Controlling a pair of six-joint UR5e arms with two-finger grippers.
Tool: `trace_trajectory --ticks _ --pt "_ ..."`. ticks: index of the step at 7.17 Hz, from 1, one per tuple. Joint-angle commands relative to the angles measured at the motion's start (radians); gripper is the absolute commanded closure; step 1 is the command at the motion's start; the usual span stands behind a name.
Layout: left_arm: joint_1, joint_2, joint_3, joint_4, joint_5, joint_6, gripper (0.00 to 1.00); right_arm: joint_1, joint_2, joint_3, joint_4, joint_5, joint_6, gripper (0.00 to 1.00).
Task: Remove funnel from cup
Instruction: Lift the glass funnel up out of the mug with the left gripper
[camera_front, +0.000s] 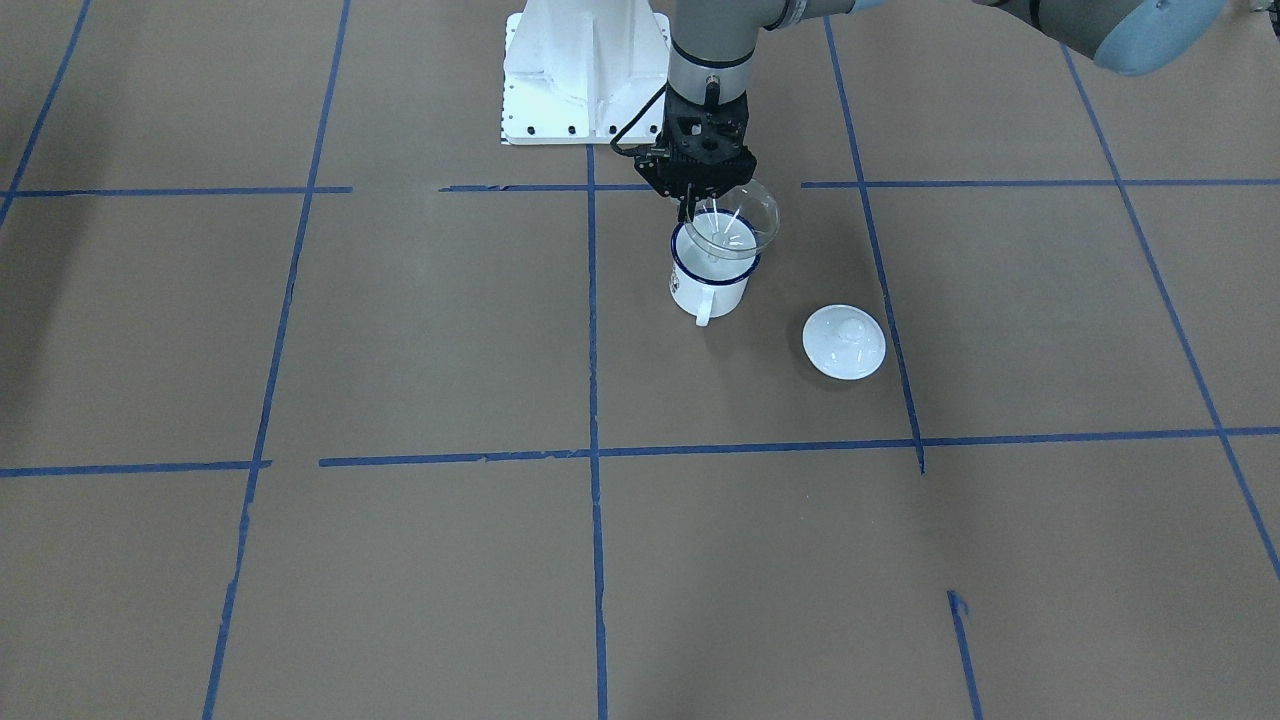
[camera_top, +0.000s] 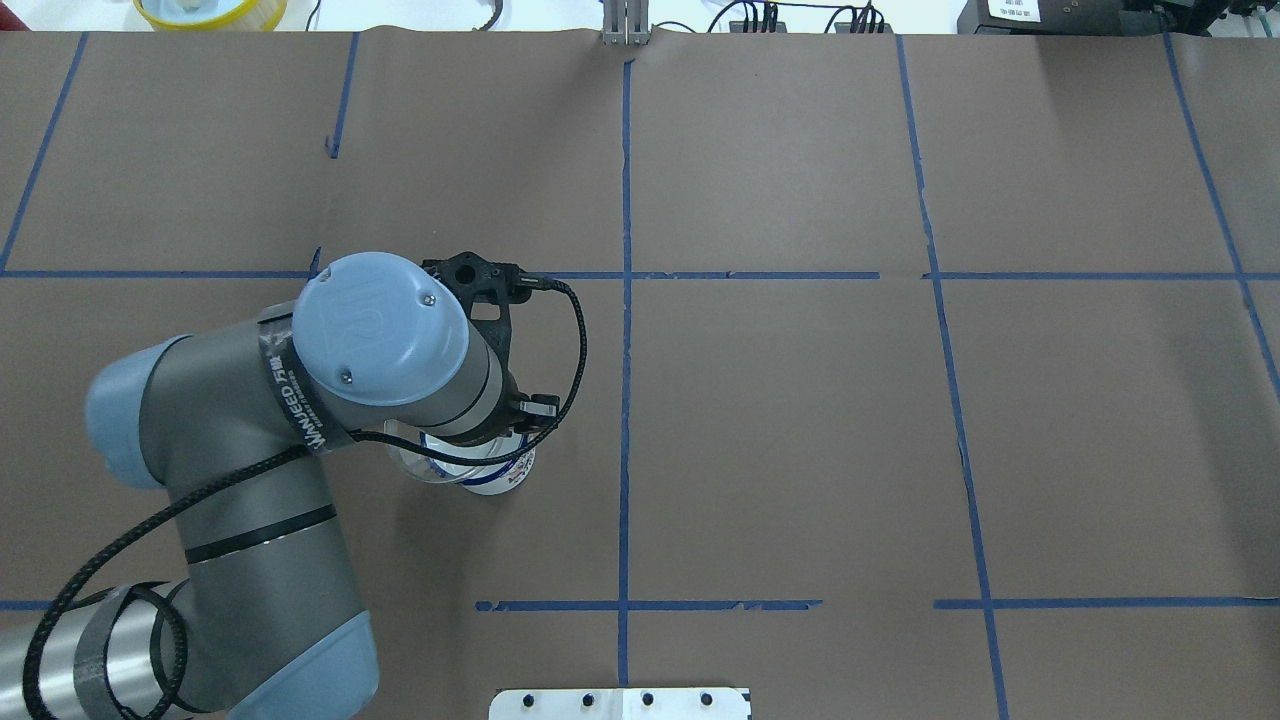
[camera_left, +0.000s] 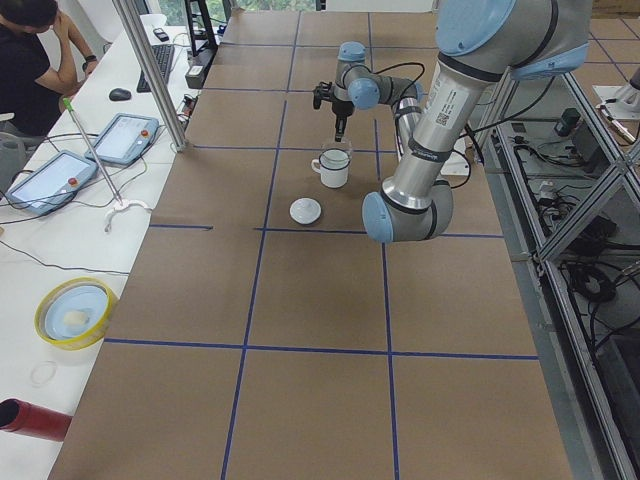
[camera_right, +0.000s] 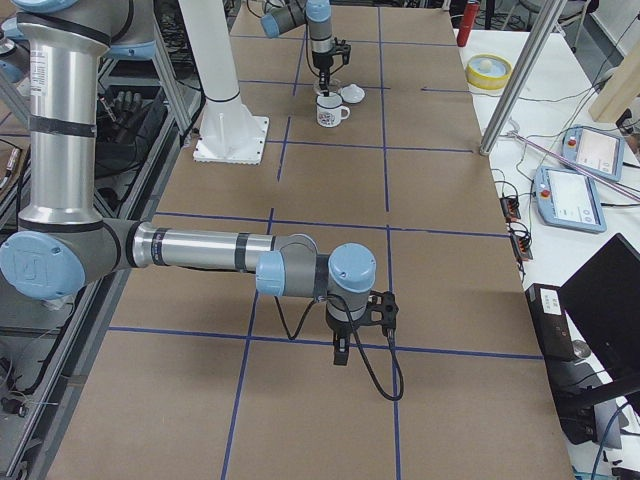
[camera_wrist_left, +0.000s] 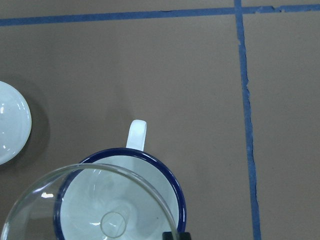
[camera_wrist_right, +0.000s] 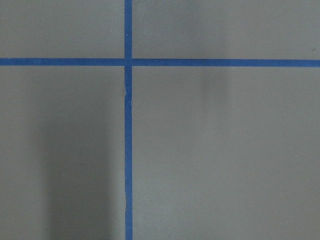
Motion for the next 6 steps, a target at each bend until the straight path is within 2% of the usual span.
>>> trace_trajectory --ticks 1,3,4,6 --pt "-0.059 -0.004 -0.093 0.093 -0.003 0.001 1.0 0.0 0.0 0.0 0.0 0.0 0.0 0.0" --pt "-0.148 -0.001 -0.141 0.095 -0.011 -0.061 1.0 0.0 0.0 0.0 0.0 0.0 0.0 0.0" --pt "-0.163 0.005 -0.124 0.057 0.001 -0.138 1.0 0.0 0.0 0.0 0.0 0.0 0.0 0.0" --pt "-0.231 0.009 0.001 -0.202 0.076 -0.3 1.0 0.0 0.0 0.0 0.0 0.0 0.0 0.0"
